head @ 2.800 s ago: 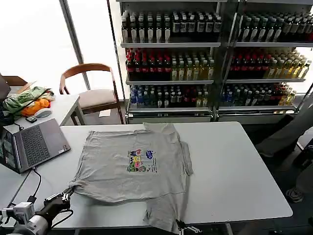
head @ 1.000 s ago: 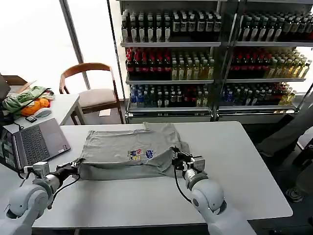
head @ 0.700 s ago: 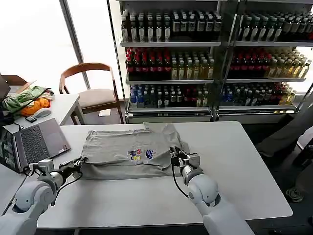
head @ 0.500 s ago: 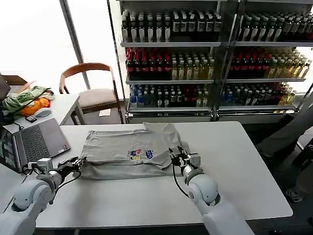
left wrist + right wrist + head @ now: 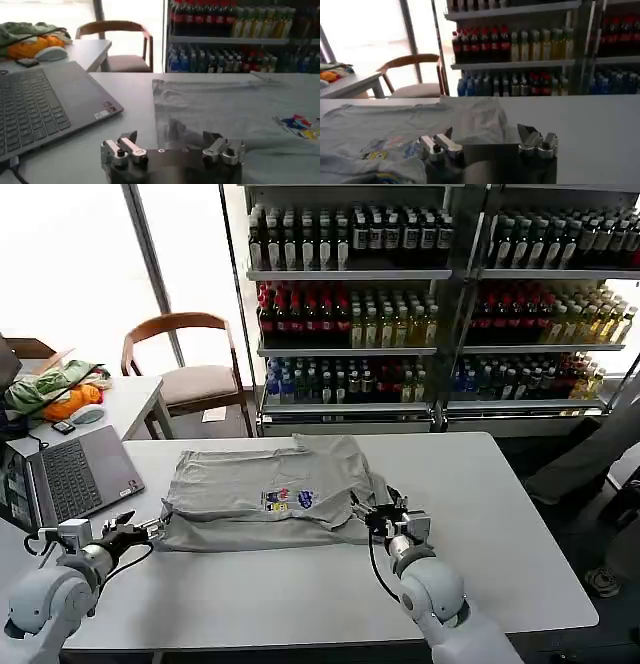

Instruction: Fold and organize the clothes.

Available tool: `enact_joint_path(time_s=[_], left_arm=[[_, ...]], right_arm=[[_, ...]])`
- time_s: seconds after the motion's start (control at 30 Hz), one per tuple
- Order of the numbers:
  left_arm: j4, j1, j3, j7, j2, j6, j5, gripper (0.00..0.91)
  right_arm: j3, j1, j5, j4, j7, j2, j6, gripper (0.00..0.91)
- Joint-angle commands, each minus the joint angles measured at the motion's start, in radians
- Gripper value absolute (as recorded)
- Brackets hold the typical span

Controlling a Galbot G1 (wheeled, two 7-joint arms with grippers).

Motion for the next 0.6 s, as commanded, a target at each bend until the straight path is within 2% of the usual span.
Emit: enact_joint_path(time_s=[0.03, 0.3, 0.4, 0.5, 0.53, 0.57, 0.6], left_arm=[[-0.064, 0.133, -0.045, 0.003, -0.033, -0.006, 0.029, 0.907], [-0.023, 0.099, -0.012, 0.001, -0.055, -0.012, 0.032, 0.907], [-0.019, 0.1, -0.011, 0.002, -0.055, -0.015, 0.032, 0.907], [-0.008, 0.094, -0.009, 0.003, -0.052, -0.016, 0.029, 0.907], [-0.004, 0.091, -0.008, 0.003, -0.051, -0.018, 0.028, 0.907], [0.005, 0.085, -0.006, 0.004, -0.051, -0.022, 0.023, 0.907], [0.008, 0.083, -0.005, 0.003, -0.05, -0.023, 0.019, 0.856]], right_arm=[[0.023, -0.127, -0.016, 0.088, -0.001, -0.028, 0.022, 0.907], [0.009, -0.146, -0.006, 0.043, 0.041, -0.014, -0.004, 0.897], [0.006, -0.151, 0.005, 0.043, 0.045, -0.01, -0.005, 0.766], [-0.001, -0.142, 0.004, 0.035, 0.054, -0.002, -0.012, 0.736], [-0.006, -0.136, 0.007, 0.019, 0.056, 0.004, -0.016, 0.564], [-0.011, -0.125, 0.006, 0.004, 0.059, 0.007, -0.014, 0.443], [-0.013, -0.122, 0.007, -0.002, 0.059, 0.009, -0.015, 0.232]])
